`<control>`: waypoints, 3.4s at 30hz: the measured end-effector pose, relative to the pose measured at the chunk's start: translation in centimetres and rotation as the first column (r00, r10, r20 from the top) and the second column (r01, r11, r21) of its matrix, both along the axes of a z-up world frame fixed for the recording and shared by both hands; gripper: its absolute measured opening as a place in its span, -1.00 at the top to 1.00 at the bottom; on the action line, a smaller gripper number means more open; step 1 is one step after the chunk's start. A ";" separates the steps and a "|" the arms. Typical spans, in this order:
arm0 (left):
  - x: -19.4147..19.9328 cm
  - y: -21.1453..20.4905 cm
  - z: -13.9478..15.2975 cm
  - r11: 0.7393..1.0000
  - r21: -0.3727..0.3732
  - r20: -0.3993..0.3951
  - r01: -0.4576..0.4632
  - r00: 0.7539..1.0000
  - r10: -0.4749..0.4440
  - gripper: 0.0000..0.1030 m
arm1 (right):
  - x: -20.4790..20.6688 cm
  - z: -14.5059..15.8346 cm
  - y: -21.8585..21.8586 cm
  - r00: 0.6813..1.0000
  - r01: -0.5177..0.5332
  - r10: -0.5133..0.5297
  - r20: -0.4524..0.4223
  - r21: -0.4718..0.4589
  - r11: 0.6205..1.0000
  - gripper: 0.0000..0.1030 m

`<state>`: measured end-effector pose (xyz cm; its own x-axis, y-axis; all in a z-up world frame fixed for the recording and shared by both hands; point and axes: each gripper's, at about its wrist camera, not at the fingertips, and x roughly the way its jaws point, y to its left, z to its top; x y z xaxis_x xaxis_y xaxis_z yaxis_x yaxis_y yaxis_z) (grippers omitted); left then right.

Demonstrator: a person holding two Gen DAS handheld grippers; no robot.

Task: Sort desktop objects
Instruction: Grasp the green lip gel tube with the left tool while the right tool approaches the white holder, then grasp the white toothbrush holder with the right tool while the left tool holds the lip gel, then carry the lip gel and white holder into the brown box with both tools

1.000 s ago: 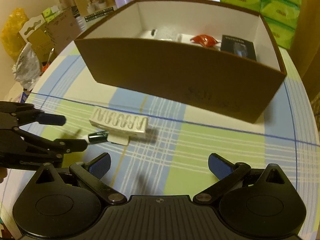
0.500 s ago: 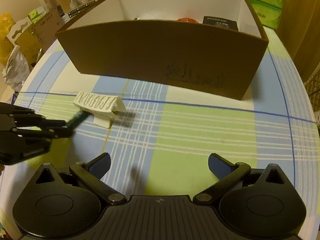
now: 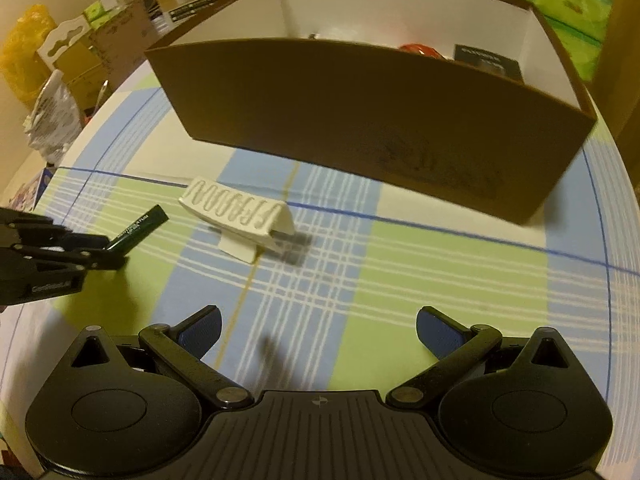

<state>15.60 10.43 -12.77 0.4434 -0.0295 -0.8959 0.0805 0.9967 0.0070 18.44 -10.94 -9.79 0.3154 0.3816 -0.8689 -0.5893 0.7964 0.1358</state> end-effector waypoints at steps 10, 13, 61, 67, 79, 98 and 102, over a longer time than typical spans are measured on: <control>2.5 0.3 -0.2 0.994 0.005 -0.001 -0.107 0.994 0.107 0.71 | 0.8 0.7 3.1 0.988 -0.136 0.134 0.077 0.014 0.991 -0.96; 2.5 1.4 -0.2 0.986 -0.014 -0.011 -0.167 0.986 0.167 0.71 | 1.1 0.7 4.3 0.977 -0.193 0.190 0.100 0.028 0.981 -0.96; -2.1 -2.8 5.1 0.989 -0.132 0.023 -0.073 0.997 0.077 0.74 | -1.5 2.3 0.6 0.996 -0.091 0.091 0.026 0.007 0.996 0.52; -1.0 -3.7 8.0 0.985 -0.169 0.096 -0.037 0.994 0.054 0.74 | -1.3 4.0 -0.4 0.997 -0.060 0.058 0.050 0.038 0.997 0.52; 3.8 -4.9 13.9 0.976 -0.219 0.251 0.014 0.967 0.042 0.74 | 2.8 9.2 -0.3 0.990 -0.019 0.001 0.142 0.129 0.991 0.52; 17.1 -7.3 15.0 0.980 -0.197 0.264 0.037 0.964 0.016 0.74 | 13.8 10.4 3.0 0.979 0.047 -0.065 0.195 0.098 0.994 0.52; 19.3 -7.4 13.7 0.980 -0.196 0.231 0.033 0.973 0.013 0.74 | 15.4 9.3 3.6 0.982 0.051 -0.064 0.178 0.074 0.996 0.52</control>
